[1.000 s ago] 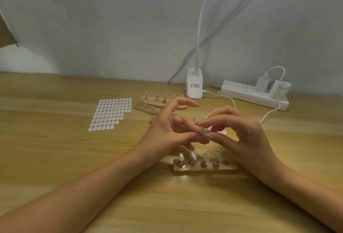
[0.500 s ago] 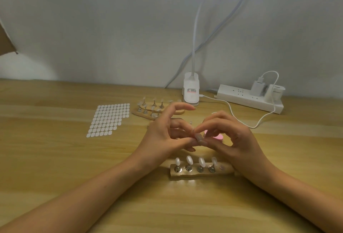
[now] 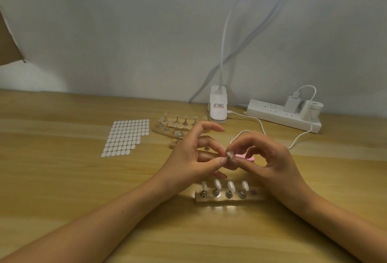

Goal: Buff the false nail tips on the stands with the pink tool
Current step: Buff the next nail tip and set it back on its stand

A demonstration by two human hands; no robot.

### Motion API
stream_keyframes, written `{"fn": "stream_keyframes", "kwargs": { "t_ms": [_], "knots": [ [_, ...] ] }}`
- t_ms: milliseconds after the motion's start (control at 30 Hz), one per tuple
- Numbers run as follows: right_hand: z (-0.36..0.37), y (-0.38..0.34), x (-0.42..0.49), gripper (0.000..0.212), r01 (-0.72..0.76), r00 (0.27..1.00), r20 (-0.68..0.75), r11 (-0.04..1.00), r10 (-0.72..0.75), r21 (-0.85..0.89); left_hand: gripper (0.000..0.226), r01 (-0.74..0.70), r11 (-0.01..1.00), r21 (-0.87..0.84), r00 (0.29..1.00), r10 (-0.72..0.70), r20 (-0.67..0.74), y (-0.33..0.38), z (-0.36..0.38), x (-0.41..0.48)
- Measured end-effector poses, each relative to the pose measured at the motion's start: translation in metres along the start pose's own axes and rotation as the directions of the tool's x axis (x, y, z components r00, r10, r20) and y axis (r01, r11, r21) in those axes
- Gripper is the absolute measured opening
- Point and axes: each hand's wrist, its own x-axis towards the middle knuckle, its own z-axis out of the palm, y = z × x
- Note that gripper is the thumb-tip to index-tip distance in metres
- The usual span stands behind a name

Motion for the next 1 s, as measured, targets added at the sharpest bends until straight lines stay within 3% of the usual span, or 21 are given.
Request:
{"fn": "stream_keyframes", "kwargs": {
  "t_ms": [267,567,733,900,1000],
  "knots": [
    [0.0,-0.004,-0.001,0.02,0.014,0.999,-0.042,0.999,-0.016,-0.033,0.048,0.04,0.999,0.034,0.999,-0.041,0.035,0.002,-0.003,0.001],
    [0.001,-0.001,-0.001,0.019,0.039,0.998,0.044,0.999,-0.04,0.026,0.046,0.072,0.991,-0.113,0.997,-0.075,-0.021,0.002,-0.006,0.002],
    [0.0,0.0,-0.002,0.016,0.044,0.999,0.017,0.998,-0.045,0.053,0.047,0.072,0.995,-0.076,0.997,-0.069,0.04,0.003,-0.004,0.001],
    [0.001,-0.005,-0.001,0.026,0.062,0.998,0.012,0.997,-0.063,0.056,0.044,0.067,0.996,-0.05,0.997,-0.065,0.05,0.005,-0.003,0.0],
    [-0.002,-0.011,-0.002,0.019,0.06,0.998,-0.01,0.995,-0.059,0.081,0.053,0.056,0.997,-0.052,0.996,-0.052,0.078,0.009,-0.001,-0.002]
  ]
}}
